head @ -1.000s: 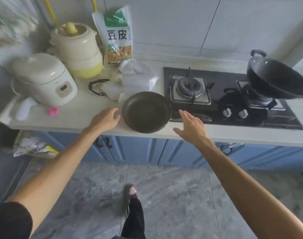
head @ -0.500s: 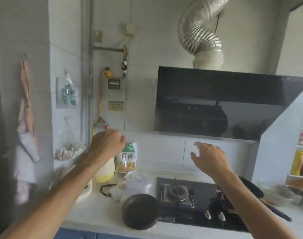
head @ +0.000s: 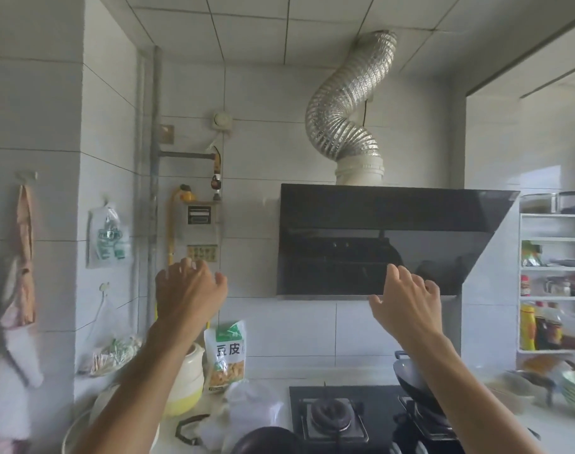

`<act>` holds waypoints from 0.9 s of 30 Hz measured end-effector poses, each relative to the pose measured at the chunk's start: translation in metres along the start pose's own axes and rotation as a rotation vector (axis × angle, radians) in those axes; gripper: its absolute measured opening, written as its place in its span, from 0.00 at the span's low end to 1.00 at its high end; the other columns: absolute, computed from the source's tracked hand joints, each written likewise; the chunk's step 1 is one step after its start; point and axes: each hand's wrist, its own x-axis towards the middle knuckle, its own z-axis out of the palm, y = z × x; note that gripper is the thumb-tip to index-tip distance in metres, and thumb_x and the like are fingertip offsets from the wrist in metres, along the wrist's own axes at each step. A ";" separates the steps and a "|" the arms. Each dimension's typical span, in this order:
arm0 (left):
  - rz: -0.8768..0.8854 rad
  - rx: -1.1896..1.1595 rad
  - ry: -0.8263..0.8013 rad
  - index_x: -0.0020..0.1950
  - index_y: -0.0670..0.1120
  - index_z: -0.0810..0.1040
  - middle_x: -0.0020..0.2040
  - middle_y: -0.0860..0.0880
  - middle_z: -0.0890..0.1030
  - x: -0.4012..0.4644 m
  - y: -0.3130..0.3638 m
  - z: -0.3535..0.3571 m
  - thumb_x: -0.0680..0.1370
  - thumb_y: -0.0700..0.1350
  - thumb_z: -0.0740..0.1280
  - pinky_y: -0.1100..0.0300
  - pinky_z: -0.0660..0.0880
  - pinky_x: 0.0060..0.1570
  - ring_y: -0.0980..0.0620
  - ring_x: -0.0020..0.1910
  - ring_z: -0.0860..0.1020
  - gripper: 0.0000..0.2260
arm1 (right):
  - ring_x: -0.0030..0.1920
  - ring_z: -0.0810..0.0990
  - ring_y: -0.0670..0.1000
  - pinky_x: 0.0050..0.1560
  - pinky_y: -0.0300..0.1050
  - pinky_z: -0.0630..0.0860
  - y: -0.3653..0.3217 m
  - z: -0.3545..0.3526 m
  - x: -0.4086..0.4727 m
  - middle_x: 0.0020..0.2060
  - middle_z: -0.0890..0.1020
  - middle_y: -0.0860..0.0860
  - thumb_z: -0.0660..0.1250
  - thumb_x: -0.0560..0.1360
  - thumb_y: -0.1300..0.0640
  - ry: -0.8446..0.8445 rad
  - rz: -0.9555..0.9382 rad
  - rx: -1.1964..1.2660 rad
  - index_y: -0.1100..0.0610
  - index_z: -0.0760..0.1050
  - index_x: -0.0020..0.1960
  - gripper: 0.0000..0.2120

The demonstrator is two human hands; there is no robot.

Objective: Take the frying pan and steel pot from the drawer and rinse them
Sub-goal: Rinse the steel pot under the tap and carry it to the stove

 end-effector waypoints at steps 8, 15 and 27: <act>0.047 -0.023 -0.048 0.66 0.40 0.70 0.65 0.41 0.73 0.009 -0.002 0.029 0.79 0.55 0.53 0.47 0.64 0.66 0.43 0.64 0.71 0.24 | 0.59 0.76 0.55 0.64 0.51 0.66 0.001 -0.006 -0.008 0.56 0.79 0.51 0.63 0.73 0.50 -0.020 0.045 -0.094 0.57 0.71 0.58 0.16; 0.225 -0.112 -0.089 0.63 0.42 0.72 0.64 0.43 0.75 -0.005 0.044 0.059 0.79 0.60 0.50 0.48 0.66 0.66 0.44 0.64 0.72 0.26 | 0.58 0.79 0.57 0.63 0.53 0.68 0.042 -0.017 -0.023 0.59 0.80 0.53 0.67 0.72 0.51 0.090 0.049 -0.145 0.55 0.75 0.61 0.19; 0.413 -0.411 -0.116 0.45 0.40 0.73 0.49 0.43 0.80 -0.055 0.274 0.100 0.78 0.47 0.53 0.49 0.73 0.53 0.42 0.49 0.77 0.13 | 0.60 0.76 0.56 0.61 0.52 0.66 0.260 -0.063 -0.043 0.58 0.79 0.53 0.61 0.74 0.47 0.024 0.318 -0.388 0.52 0.72 0.61 0.18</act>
